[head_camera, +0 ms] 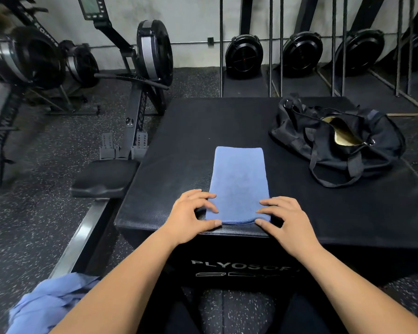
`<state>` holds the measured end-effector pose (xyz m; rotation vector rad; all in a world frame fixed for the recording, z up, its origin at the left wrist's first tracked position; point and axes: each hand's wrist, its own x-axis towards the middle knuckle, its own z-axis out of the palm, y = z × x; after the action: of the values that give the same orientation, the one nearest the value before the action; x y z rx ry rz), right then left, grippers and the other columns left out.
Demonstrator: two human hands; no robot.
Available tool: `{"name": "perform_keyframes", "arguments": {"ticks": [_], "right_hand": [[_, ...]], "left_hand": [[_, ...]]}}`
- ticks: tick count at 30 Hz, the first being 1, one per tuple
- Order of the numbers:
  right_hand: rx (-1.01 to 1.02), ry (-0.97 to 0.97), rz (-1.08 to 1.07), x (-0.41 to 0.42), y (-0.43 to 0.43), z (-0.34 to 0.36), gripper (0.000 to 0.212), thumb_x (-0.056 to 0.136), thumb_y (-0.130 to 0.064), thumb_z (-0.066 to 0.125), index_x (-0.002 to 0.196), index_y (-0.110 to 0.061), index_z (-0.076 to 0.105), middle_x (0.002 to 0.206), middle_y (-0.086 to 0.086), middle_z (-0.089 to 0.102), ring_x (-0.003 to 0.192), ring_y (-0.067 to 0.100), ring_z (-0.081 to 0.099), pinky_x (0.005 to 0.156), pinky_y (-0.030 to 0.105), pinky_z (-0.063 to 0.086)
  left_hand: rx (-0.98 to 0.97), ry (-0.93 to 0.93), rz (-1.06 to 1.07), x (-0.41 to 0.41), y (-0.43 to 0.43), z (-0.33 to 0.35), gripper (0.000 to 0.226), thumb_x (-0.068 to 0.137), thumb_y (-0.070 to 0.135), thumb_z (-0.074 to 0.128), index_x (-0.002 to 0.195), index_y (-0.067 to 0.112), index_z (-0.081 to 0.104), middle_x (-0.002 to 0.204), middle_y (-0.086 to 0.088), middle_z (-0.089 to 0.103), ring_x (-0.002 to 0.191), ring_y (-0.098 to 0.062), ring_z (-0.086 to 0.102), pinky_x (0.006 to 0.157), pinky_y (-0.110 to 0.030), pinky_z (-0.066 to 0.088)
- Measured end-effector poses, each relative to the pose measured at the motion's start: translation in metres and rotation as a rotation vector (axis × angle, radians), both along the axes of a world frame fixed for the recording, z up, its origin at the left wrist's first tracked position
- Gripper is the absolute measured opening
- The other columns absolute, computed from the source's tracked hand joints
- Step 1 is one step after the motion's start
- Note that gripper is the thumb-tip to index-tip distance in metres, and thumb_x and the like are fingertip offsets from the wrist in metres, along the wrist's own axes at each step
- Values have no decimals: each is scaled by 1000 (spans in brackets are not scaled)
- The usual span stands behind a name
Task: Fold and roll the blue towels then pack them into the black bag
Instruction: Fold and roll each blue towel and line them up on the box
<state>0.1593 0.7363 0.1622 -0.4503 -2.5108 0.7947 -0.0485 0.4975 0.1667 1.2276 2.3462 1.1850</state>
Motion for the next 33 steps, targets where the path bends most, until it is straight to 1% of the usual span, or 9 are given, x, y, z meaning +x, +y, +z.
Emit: {"name": "perform_keyframes", "arguments": {"ticks": [4,9,13,16,21,25,28,30,33], "right_hand": [[-57,7,-36,-4,3,0,21,84,-40,83,102,-29,81,116,-26,70,123,5,52,104,8,33],[-108,8,-46,-5,4,1,22,86,-45,79,102,-29,79,114,-29,70,125,1,51,105,17,40],[-73,-10,-16,-1,0,4,29,84,-55,78,105,-36,76,121,-29,66,130,3,46,103,20,42],[-14,-43,33,2,-1,2,43,76,-60,85,111,-40,73,128,-28,61,133,8,44,101,24,42],[2,56,-15,0,1,-4,30,87,-50,73,102,-24,79,120,-21,67,126,14,50,103,31,45],[-23,74,-97,-1,3,-5,31,92,-48,68,94,-21,81,116,-17,66,125,15,49,105,26,41],[-95,48,-149,-2,2,-2,17,86,-41,81,84,-25,78,112,-17,65,123,13,48,102,12,34],[-126,26,-181,-4,1,1,17,79,-36,89,78,-30,73,109,-19,63,120,12,48,99,11,33],[-150,7,-213,-5,-1,7,24,77,-33,91,78,-37,67,106,-20,60,113,10,49,93,10,34]], "left_hand": [[-27,-23,-27,-1,-2,4,38,68,45,96,99,43,75,140,34,58,148,-2,30,123,-37,28],[-16,-41,-18,-2,-2,4,32,78,23,90,100,40,73,137,32,61,147,0,32,123,-37,28],[63,-92,42,3,0,5,12,89,29,84,96,34,76,129,31,67,143,3,38,119,-25,30],[86,-118,87,2,1,5,4,90,30,83,91,30,78,125,31,69,140,5,44,117,-24,32],[92,-151,108,2,1,5,4,91,32,82,88,32,80,126,31,69,140,6,43,117,-23,31],[105,-145,126,3,2,4,5,91,33,82,87,32,80,130,31,66,142,5,41,117,-22,30],[100,-117,148,5,3,1,9,90,32,83,82,31,78,130,29,66,142,4,41,116,-21,29],[92,-64,170,7,6,0,10,88,31,84,82,31,76,131,27,66,140,3,42,115,-20,30],[105,1,195,9,8,1,15,86,30,84,88,36,70,131,25,64,136,2,45,111,-16,32]]}}
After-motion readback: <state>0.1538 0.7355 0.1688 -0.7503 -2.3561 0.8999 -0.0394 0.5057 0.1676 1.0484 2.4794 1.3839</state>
